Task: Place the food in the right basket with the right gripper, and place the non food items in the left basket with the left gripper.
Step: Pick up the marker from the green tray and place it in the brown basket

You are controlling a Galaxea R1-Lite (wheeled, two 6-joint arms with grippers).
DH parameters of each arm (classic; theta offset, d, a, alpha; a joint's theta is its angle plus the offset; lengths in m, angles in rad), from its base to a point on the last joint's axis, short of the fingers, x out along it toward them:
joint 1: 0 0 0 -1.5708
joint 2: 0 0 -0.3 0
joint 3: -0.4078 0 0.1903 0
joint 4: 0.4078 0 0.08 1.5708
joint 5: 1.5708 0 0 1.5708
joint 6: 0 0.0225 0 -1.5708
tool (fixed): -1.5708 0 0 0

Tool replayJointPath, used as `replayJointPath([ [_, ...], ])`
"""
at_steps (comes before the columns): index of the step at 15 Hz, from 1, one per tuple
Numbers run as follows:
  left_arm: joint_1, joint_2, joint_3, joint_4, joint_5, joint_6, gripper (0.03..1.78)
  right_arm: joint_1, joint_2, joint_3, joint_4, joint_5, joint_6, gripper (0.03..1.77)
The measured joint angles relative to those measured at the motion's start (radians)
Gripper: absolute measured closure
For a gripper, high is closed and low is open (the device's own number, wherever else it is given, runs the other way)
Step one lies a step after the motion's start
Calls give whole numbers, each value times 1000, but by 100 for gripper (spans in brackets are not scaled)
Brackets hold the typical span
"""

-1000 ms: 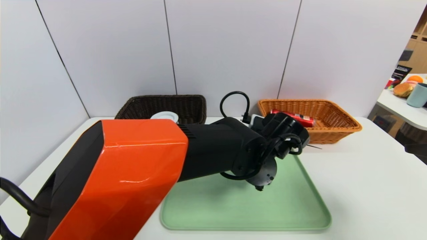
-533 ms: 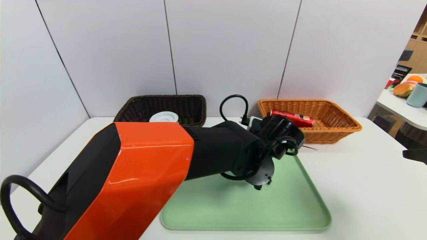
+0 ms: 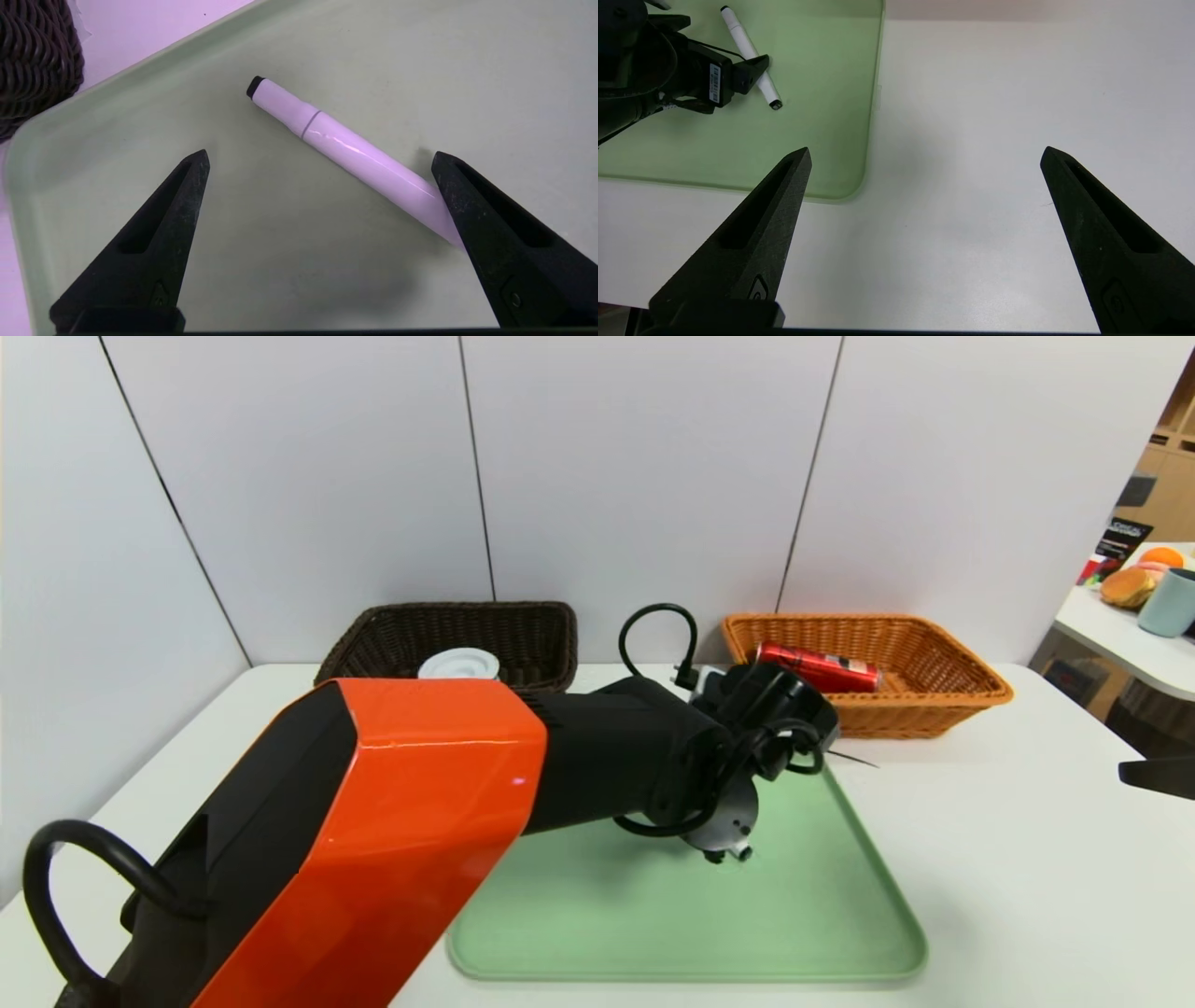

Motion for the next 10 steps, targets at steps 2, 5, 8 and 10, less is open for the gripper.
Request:
replayJointPath([
  [2,7,-5,0,3,0,30,12,1,1,0,0,14,0,10],
  [5,12,-19,1,59,0,51,12,1,2,0,0,18,1,10],
  [8,11,-25,1,43,-5,33,12,1,2,0,0,18,1,10],
  [10,10,-27,1,37,-5,14,12,1,2,6,-1,19,0,10],
])
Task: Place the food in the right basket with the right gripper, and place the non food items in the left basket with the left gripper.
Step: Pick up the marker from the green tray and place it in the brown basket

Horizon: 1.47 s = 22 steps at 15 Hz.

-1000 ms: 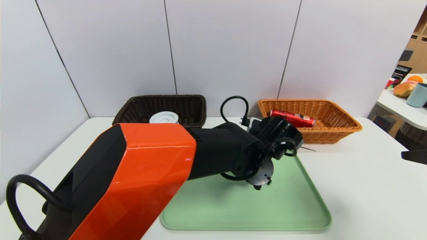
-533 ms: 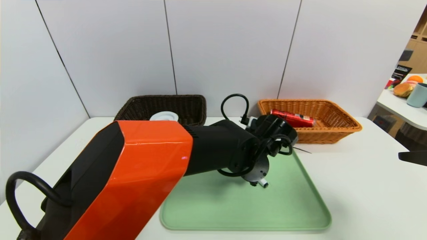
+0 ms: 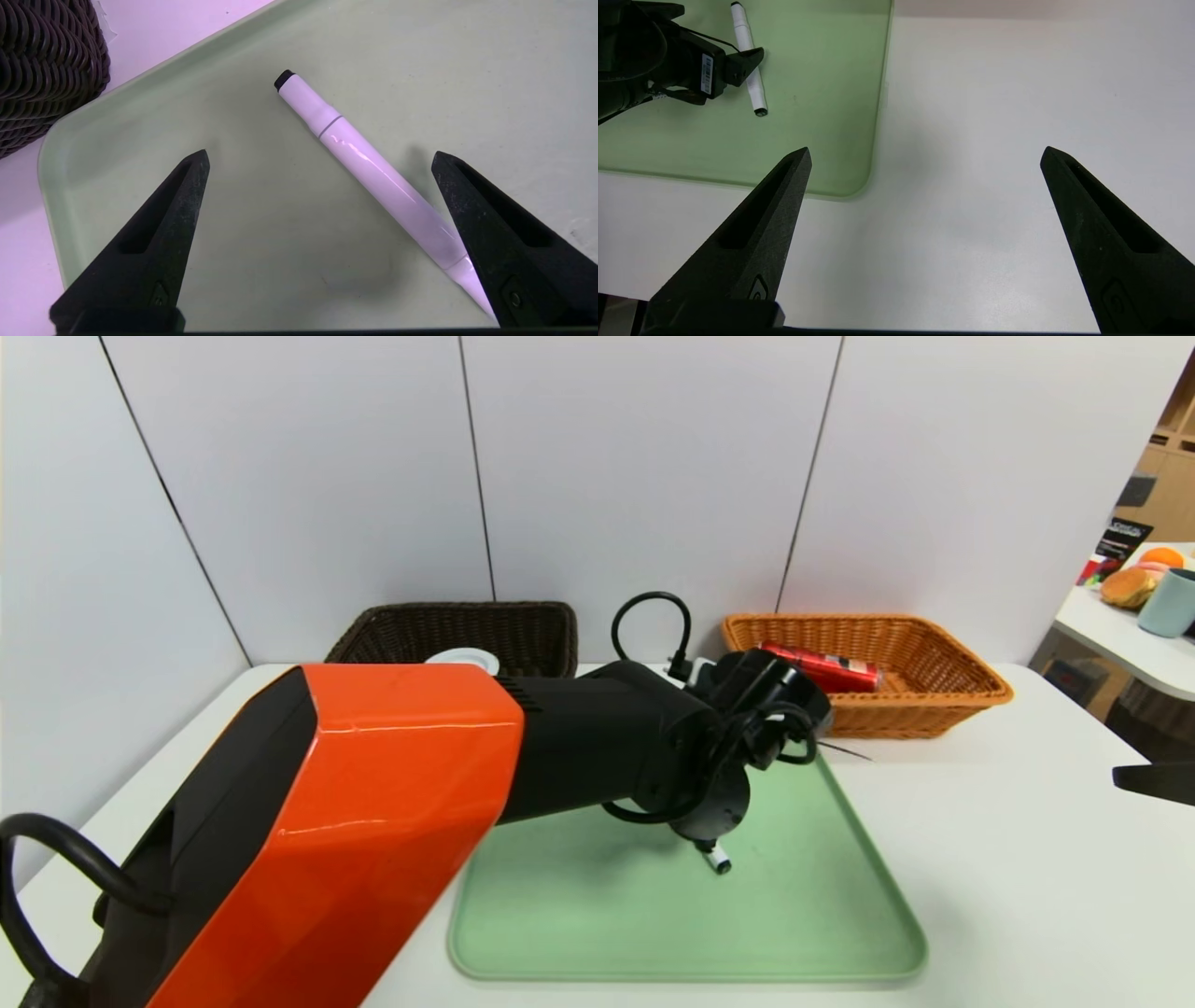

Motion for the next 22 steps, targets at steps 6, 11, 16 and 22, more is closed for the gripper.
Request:
replayJointPath([
  [6,1,-32,-1,51,-33,-181,12,1,0,13,0,15,0,10],
  [11,0,-47,0,134,-64,-253,12,0,-7,29,1,16,3,10],
  [16,-10,-40,1,100,-64,-224,12,0,-29,45,1,15,22,10],
  [22,-27,-26,1,79,-61,-223,12,0,-43,56,1,16,25,10],
])
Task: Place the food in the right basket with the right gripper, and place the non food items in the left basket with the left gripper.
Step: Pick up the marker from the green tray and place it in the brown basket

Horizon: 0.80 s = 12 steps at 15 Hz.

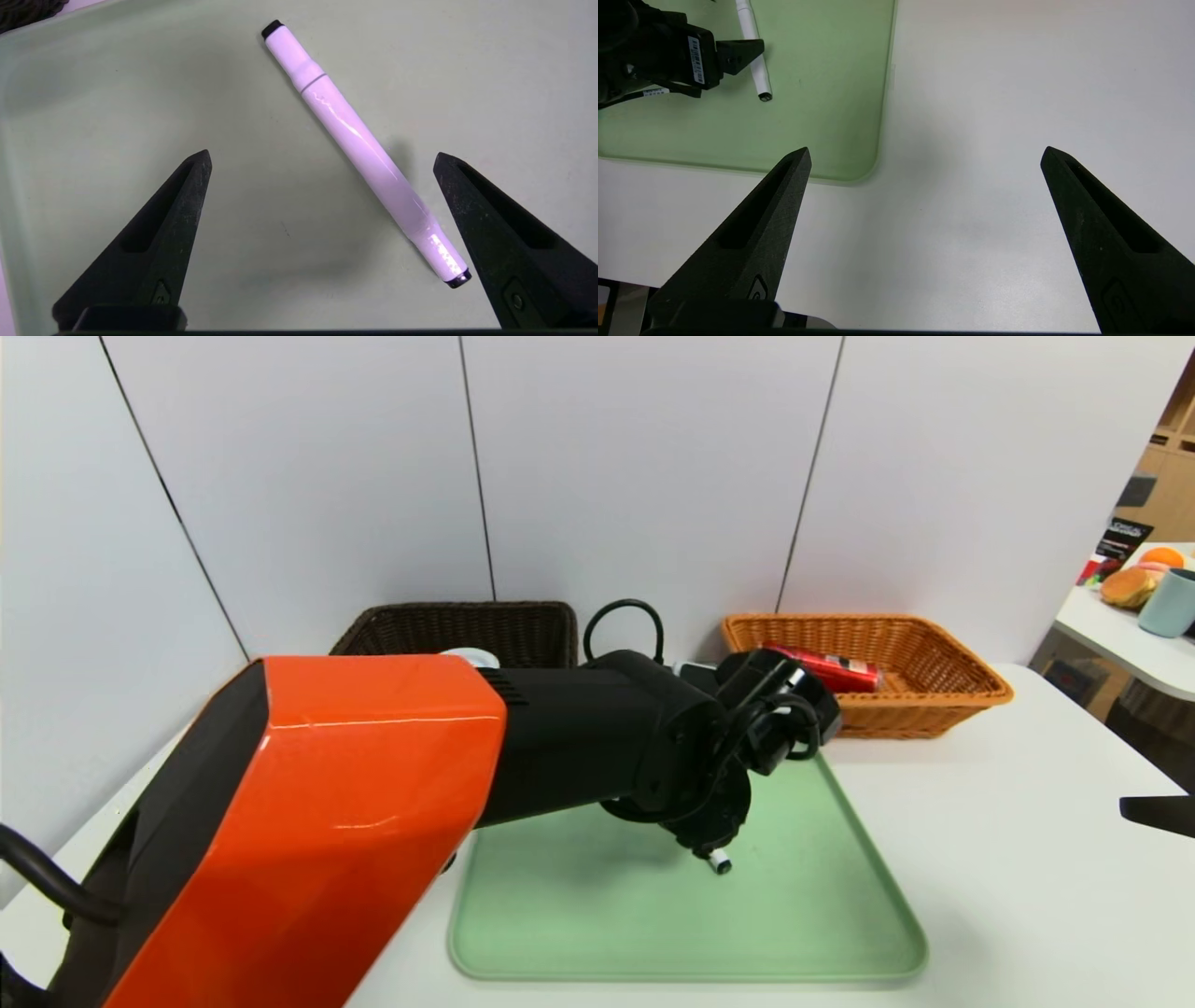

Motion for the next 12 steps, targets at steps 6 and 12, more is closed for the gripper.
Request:
replayJointPath([
  [6,-16,19,1,39,11,55,12,0,0,-2,-2,1,0,10],
  [12,-10,12,1,101,48,123,12,0,3,-5,-2,12,0,10],
])
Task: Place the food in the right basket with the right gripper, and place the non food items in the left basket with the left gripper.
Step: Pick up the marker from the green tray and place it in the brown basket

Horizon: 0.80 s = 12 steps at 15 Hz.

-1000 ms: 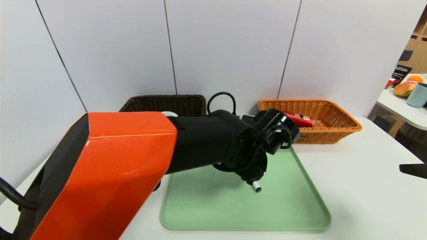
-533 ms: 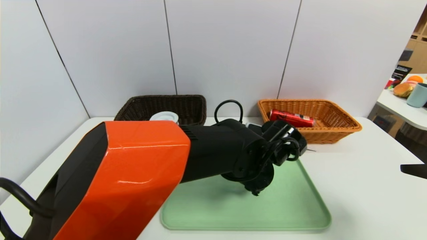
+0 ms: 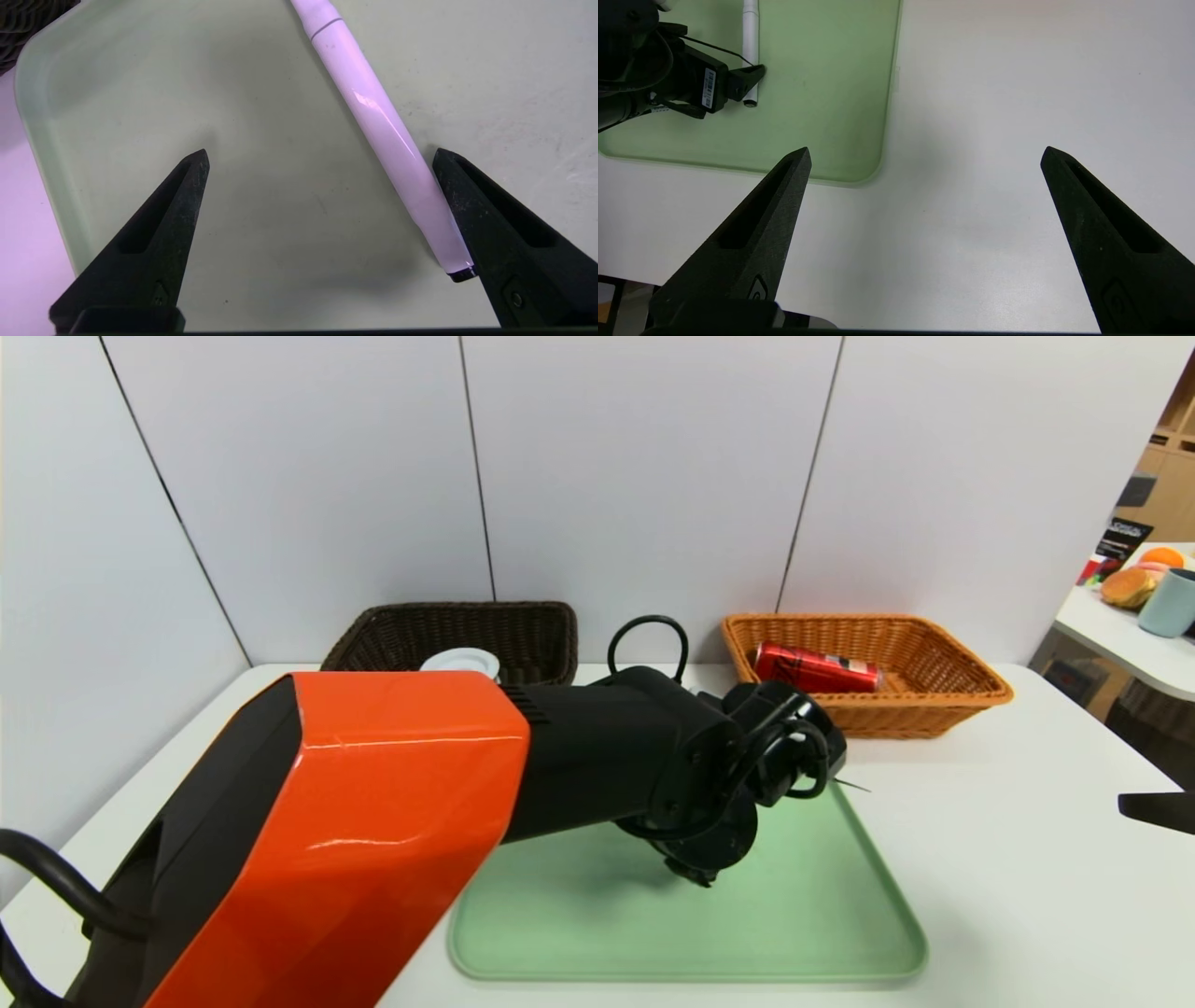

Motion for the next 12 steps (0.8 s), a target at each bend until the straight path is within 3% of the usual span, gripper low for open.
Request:
replayJointPath([
  [5,1,-28,0,27,-1,15,12,0,3,0,0,1,-1,10],
  [9,0,-34,-1,-93,-45,-92,12,0,1,9,1,1,0,10],
  [12,1,-40,-2,-86,-77,-147,12,1,0,13,1,1,0,10],
])
